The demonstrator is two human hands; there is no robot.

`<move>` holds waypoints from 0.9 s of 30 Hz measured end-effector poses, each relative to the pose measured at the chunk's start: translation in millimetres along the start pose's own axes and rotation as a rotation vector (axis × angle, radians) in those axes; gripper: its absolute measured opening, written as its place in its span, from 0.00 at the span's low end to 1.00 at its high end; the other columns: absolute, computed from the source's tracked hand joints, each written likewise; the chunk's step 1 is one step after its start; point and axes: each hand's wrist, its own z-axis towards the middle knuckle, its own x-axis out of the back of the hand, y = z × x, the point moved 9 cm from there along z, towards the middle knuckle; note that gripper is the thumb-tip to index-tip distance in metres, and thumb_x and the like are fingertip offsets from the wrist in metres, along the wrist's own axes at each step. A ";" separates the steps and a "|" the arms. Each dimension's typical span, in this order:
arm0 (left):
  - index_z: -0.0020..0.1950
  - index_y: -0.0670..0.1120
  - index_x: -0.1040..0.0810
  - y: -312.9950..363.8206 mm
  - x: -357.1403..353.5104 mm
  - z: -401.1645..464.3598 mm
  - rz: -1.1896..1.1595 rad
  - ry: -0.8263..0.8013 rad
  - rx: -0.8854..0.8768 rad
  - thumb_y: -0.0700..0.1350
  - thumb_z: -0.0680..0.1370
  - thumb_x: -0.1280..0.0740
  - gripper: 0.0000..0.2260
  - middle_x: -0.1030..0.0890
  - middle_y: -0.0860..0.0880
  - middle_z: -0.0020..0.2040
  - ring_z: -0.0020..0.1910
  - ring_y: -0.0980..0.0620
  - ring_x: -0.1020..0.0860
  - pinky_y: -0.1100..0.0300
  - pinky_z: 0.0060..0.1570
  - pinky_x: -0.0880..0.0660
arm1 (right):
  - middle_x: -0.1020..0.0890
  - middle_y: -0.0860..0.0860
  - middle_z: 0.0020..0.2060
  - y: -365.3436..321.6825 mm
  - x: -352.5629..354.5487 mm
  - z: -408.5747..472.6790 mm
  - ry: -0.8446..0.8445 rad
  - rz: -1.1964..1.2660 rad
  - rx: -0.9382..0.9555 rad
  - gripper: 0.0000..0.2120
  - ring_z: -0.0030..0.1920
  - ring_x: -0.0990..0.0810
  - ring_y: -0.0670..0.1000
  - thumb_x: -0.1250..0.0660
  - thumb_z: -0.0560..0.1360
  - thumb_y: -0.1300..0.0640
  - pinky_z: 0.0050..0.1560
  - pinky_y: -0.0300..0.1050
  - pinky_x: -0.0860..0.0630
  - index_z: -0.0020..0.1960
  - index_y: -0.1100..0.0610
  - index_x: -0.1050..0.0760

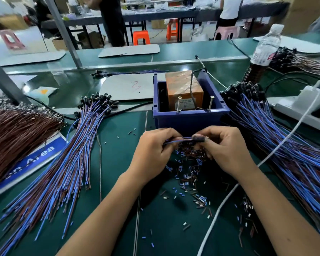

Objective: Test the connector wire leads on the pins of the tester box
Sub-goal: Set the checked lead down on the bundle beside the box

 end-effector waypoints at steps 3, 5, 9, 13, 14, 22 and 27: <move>0.45 0.44 0.17 -1.0 1.6 0.1 -0.018 0.020 0.019 0.34 0.76 0.28 0.05 0.19 0.54 0.36 0.36 0.53 0.21 0.55 0.41 0.24 | 0.15 0.52 0.31 8.5 2.5 0.3 0.030 0.053 -0.063 0.09 0.23 0.27 0.44 0.27 0.79 0.62 0.25 0.35 0.30 0.42 0.52 0.14; 0.44 0.45 0.17 -2.6 1.7 0.1 -0.036 0.021 0.042 0.33 0.75 0.29 0.07 0.20 0.54 0.35 0.35 0.53 0.22 0.57 0.38 0.25 | 0.15 0.53 0.31 10.0 1.4 0.4 0.036 0.071 -0.072 0.10 0.22 0.27 0.44 0.27 0.80 0.61 0.24 0.36 0.30 0.40 0.53 0.15; 0.42 0.46 0.18 -9.7 0.5 -0.3 -0.104 -0.007 0.112 0.32 0.76 0.29 0.09 0.22 0.54 0.32 0.29 0.58 0.28 0.66 0.32 0.33 | 0.16 0.56 0.31 7.8 -0.9 -0.7 0.014 0.127 -0.080 0.13 0.23 0.27 0.45 0.28 0.80 0.60 0.25 0.37 0.29 0.38 0.53 0.17; 0.42 0.45 0.17 -12.0 -3.6 -1.3 -0.213 -0.043 0.168 0.33 0.78 0.30 0.09 0.22 0.53 0.31 0.26 0.59 0.32 0.68 0.29 0.37 | 0.17 0.56 0.30 3.7 -0.4 -1.5 0.018 0.184 -0.075 0.11 0.24 0.27 0.46 0.29 0.80 0.59 0.26 0.36 0.29 0.39 0.55 0.17; 0.42 0.45 0.17 -12.7 -4.5 -1.3 -0.236 -0.050 0.182 0.34 0.78 0.30 0.09 0.21 0.52 0.31 0.26 0.59 0.32 0.69 0.29 0.37 | 0.17 0.56 0.30 3.3 0.1 -1.4 0.021 0.193 -0.071 0.11 0.24 0.27 0.46 0.29 0.80 0.59 0.26 0.36 0.29 0.39 0.55 0.17; 0.39 0.47 0.17 -20.7 -1.9 -1.1 -0.305 -0.070 0.291 0.39 0.79 0.31 0.10 0.21 0.53 0.29 0.28 0.53 0.29 0.59 0.29 0.34 | 0.19 0.53 0.30 11.3 14.9 0.5 0.114 0.267 -0.096 0.10 0.24 0.27 0.47 0.27 0.76 0.48 0.26 0.38 0.28 0.40 0.51 0.16; 0.38 0.46 0.16 -31.8 7.9 -3.9 -0.591 0.006 0.449 0.46 0.78 0.33 0.11 0.22 0.51 0.28 0.25 0.59 0.33 0.69 0.27 0.38 | 0.17 0.53 0.33 20.3 23.9 2.0 0.173 0.233 -0.108 0.04 0.24 0.28 0.47 0.25 0.78 0.59 0.25 0.38 0.29 0.45 0.52 0.14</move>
